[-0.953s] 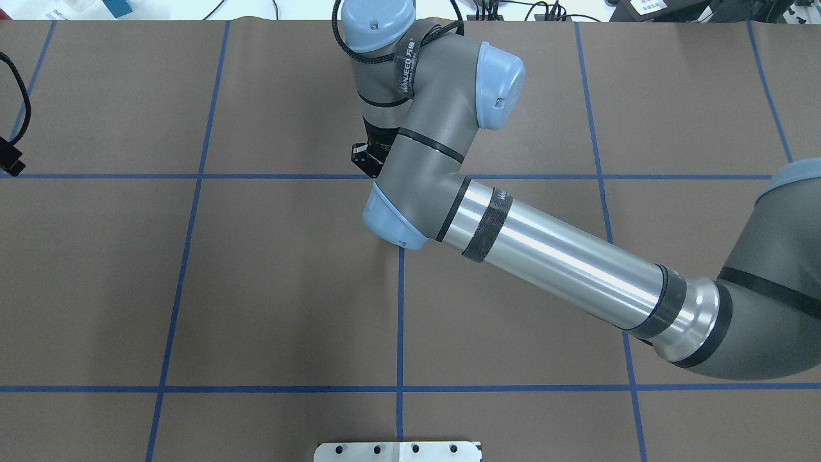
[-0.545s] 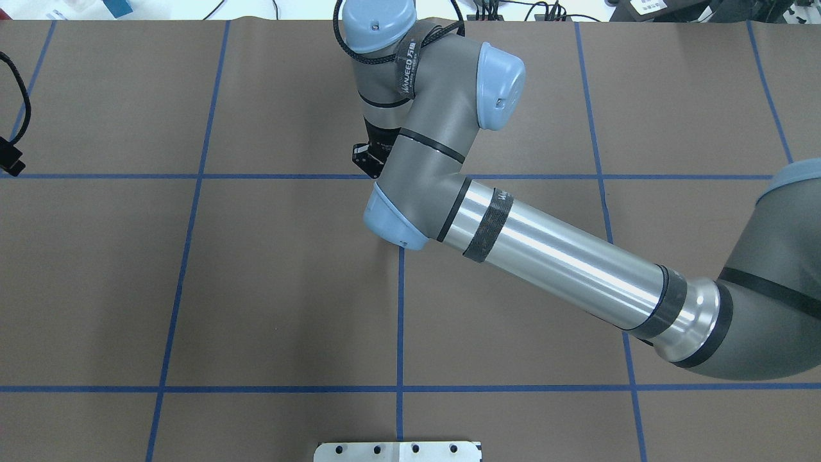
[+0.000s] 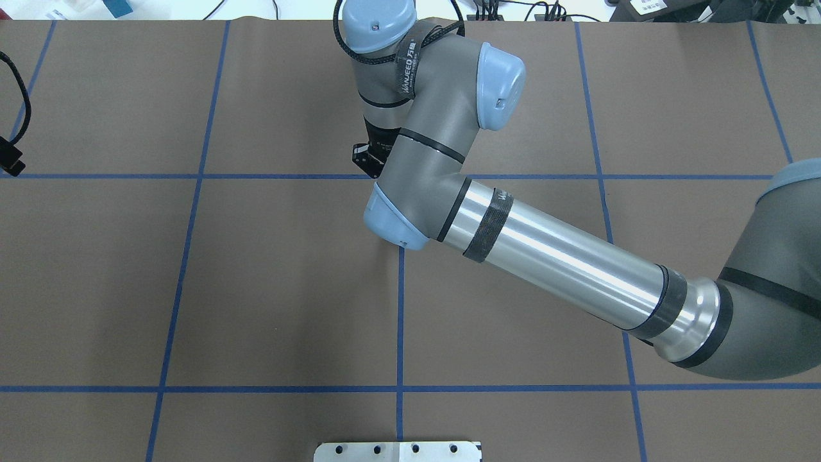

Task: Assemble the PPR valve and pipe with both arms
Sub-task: 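Lower the chrome fitting onto the valve top and press it in with the right gripper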

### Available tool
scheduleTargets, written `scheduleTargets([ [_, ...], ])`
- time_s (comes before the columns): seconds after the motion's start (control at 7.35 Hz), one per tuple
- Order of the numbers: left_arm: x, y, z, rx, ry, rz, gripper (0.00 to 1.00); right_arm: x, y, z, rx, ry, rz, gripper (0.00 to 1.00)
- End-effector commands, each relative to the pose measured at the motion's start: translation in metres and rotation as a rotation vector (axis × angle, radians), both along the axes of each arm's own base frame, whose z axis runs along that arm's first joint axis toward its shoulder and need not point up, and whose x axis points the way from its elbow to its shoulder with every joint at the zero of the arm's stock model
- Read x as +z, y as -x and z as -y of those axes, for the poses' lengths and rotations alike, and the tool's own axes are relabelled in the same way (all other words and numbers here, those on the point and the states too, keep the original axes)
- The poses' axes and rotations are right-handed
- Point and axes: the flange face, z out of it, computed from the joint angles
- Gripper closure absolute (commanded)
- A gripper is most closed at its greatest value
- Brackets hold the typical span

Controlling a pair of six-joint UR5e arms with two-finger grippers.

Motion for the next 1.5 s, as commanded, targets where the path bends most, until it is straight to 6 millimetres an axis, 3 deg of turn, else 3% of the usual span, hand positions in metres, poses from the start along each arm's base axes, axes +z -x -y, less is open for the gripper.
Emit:
scheduleTargets([
  [0.0, -0.002, 0.000, 0.000, 0.000, -0.003, -0.001, 0.00, -0.001, 0.000, 0.000, 0.000, -0.003, 0.003, 1.00],
  [0.27, -0.002, 0.000, 0.000, -0.001, -0.002, -0.001, 0.00, 0.000, 0.000, 0.000, -0.004, -0.006, 0.004, 1.00],
  [0.54, -0.003, 0.000, -0.001, -0.003, -0.002, -0.002, 0.00, 0.014, 0.002, 0.000, -0.007, -0.012, 0.010, 1.00],
  [1.36, -0.003, -0.001, 0.000, -0.001, -0.002, -0.002, 0.00, 0.010, 0.005, -0.006, -0.008, -0.008, 0.018, 1.00],
])
